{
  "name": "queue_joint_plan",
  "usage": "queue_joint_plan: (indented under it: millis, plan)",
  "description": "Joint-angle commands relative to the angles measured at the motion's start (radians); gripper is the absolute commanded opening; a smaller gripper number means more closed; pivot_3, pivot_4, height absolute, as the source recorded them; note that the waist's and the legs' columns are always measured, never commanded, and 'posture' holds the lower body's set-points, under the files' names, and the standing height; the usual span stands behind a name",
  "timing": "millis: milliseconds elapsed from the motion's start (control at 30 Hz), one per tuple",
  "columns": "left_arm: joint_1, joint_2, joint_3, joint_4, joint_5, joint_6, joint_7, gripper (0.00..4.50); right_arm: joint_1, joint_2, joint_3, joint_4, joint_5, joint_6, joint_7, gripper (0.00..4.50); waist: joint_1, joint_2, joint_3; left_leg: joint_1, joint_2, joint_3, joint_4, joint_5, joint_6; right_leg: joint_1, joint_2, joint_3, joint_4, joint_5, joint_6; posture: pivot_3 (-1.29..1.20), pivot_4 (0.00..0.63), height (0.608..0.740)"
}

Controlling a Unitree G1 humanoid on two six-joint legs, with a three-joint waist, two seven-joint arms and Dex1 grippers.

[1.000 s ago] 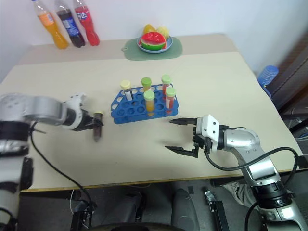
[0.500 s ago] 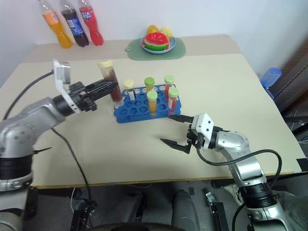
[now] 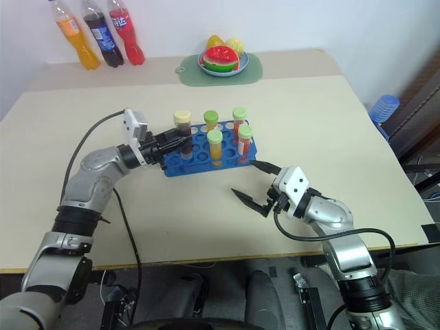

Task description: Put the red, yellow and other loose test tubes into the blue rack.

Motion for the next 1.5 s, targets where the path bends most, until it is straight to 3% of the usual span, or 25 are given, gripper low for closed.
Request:
queue_joint_plan:
  millis: [33, 433, 1333, 1500]
  plan:
    - [-0.015, -0.021, -0.008, 0.044, 0.061, -0.078, -0.042, 0.72, -0.002, 0.011, -0.017, -0.040, -0.006, -0.027, -0.022, 4.34, 0.001, 0.000, 0.000, 0.000, 0.000, 0.000, 0.000, 0.000, 0.000, 0.000, 0.000, 0.000, 0.000, 0.000, 0.000, 0.00, 0.150, 0.740]
    - [0.044, -0.045, -0.044, 0.097, 0.178, -0.214, -0.103, 0.72, 0.009, 0.011, -0.016, -0.043, -0.011, -0.032, -0.033, 4.34, 0.002, 0.000, -0.001, 0.001, 0.000, 0.000, 0.001, 0.000, 0.000, 0.001, 0.000, 0.000, 0.000, 0.000, 0.000, 0.00, 0.150, 0.740]
    - [0.099, -0.074, -0.044, 0.093, 0.234, -0.271, -0.029, 0.72, -0.018, 0.013, -0.014, -0.017, -0.010, -0.036, -0.020, 4.34, 0.000, 0.003, -0.007, 0.003, 0.001, 0.000, 0.001, -0.002, 0.004, 0.002, 0.001, 0.000, 0.002, 0.000, 0.000, 0.00, 0.150, 0.740]
    - [0.099, -0.091, -0.002, -0.022, 0.190, -0.194, 0.017, 3.22, -0.012, 0.018, -0.021, -0.026, 0.000, -0.027, -0.028, 4.34, 0.003, 0.002, -0.007, 0.002, 0.001, -0.001, 0.001, -0.002, 0.004, 0.002, 0.001, 0.000, 0.001, 0.000, 0.000, 0.00, 0.150, 0.740]
